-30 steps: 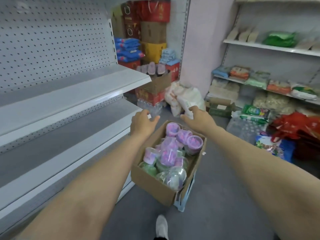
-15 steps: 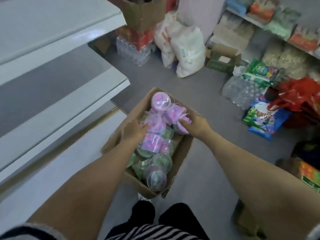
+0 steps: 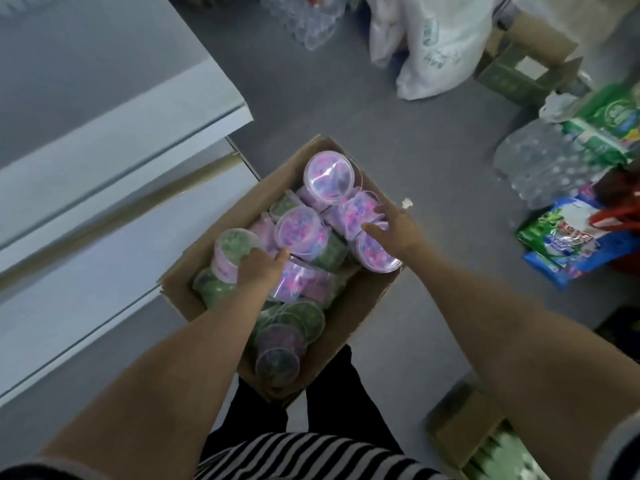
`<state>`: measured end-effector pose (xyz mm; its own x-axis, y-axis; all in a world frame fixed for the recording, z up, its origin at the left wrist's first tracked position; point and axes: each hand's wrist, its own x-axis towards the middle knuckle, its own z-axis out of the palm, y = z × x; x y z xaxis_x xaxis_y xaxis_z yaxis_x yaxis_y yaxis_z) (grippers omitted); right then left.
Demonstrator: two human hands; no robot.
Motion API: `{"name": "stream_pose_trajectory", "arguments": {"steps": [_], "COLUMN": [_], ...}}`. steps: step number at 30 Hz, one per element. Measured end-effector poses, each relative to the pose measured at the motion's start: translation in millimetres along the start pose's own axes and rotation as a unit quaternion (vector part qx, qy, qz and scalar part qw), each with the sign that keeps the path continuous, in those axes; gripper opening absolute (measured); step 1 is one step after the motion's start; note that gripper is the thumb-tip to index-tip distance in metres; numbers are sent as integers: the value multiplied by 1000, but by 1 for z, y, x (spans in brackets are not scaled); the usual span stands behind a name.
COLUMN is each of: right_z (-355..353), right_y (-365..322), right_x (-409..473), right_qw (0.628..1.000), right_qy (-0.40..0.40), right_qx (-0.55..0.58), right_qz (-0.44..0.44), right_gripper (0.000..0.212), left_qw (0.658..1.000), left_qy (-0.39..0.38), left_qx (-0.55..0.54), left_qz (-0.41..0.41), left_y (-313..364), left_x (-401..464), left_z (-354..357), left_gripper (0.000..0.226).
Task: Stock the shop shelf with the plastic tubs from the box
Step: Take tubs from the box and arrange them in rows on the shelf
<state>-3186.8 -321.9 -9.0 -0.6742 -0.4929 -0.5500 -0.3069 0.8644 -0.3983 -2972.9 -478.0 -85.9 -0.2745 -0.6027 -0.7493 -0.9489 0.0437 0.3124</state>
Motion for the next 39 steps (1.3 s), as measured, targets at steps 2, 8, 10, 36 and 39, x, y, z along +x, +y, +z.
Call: {"name": "stream_pose_trajectory", "arguments": {"steps": [2, 8, 10, 36, 39], "right_z": [-5, -16, -19, -4, 13], "right_y": [5, 17, 19, -35, -51], "right_x": [17, 52, 60, 4, -32], "right_qw": [999, 990, 986, 989, 985], "right_qy": [-25, -78, -94, -126, -152], "right_qx": [-22, -98, -112, -12, 86], "right_qz": [-21, -69, -82, -76, 0], "right_gripper": [57, 52, 55, 98, 86], "left_qw": [999, 987, 983, 858, 837], "left_qy": [7, 35, 48, 2, 5], "left_qx": [-8, -54, -65, -481, -529], "left_qz": [-40, -144, -163, -179, -142], "left_y": [2, 26, 30, -79, -104], "left_x": [9, 14, 13, -63, -86], "left_z": [9, 22, 26, 28, 4], "left_gripper": [89, 103, 102, 81, 48]}}
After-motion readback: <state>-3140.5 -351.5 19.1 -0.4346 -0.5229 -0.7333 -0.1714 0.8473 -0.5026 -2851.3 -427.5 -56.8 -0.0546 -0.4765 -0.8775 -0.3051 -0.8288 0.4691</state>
